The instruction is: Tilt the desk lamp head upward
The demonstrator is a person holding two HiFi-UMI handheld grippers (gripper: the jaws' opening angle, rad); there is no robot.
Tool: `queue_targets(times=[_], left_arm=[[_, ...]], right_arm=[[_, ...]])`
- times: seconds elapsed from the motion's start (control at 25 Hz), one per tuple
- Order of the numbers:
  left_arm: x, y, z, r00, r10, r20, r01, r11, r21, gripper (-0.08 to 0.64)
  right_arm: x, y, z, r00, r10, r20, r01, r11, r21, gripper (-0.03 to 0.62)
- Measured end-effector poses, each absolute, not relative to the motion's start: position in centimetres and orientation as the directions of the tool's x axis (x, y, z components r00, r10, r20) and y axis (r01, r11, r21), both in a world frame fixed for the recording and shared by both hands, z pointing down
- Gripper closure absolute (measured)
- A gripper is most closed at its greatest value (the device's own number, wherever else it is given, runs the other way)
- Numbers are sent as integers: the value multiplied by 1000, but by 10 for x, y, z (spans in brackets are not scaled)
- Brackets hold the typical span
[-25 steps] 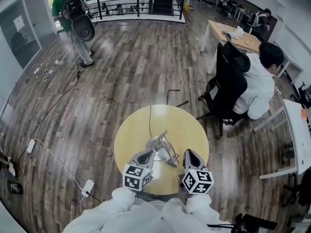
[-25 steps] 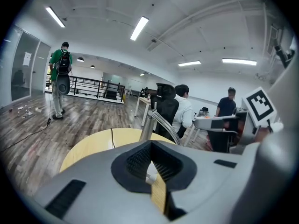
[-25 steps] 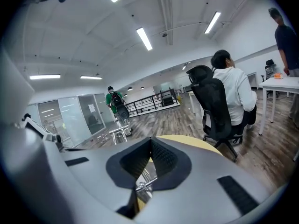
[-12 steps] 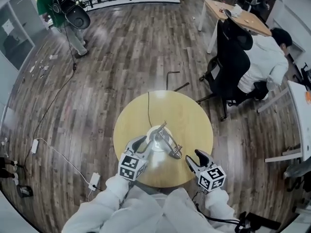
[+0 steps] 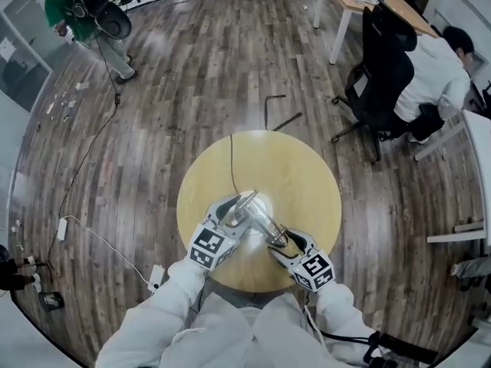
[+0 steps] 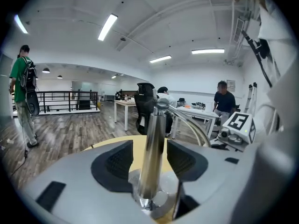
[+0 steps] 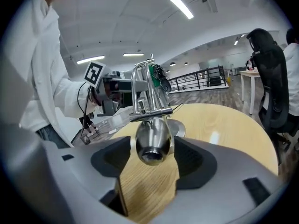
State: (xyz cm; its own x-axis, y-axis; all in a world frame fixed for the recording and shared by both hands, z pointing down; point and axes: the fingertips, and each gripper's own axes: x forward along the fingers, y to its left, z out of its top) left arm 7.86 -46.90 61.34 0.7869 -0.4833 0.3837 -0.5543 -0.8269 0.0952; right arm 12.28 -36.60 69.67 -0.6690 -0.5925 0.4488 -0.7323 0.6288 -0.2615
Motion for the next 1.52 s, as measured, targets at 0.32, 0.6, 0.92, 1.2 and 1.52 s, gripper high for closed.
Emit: queue_targets(times=[0.32, 0.6, 0.92, 1.2, 1.52], left_arm=[[97, -478, 610, 800, -492, 344, -555, -825, 112, 354], [98, -475, 617, 798, -485, 358, -541, -838, 71, 422], [101, -477, 613, 806, -466, 366, -530, -842, 96, 422], [98, -475, 611, 802, -460, 381, -522, -849, 74, 422], [100, -472, 615, 800, -420, 427, -491, -869, 65, 422]], right_arm=[[122, -380, 698, -681, -615, 399, -728, 629, -273, 321], [123, -377, 701, -667, -627, 403, -743, 604, -290, 327], [138, -363, 679, -623, -646, 441, -780, 559, -283, 330], [146, -347, 659, -601, -670, 436, -797, 538, -273, 330], [160, -332, 622, -575, -699, 424, -817, 520, -251, 331]])
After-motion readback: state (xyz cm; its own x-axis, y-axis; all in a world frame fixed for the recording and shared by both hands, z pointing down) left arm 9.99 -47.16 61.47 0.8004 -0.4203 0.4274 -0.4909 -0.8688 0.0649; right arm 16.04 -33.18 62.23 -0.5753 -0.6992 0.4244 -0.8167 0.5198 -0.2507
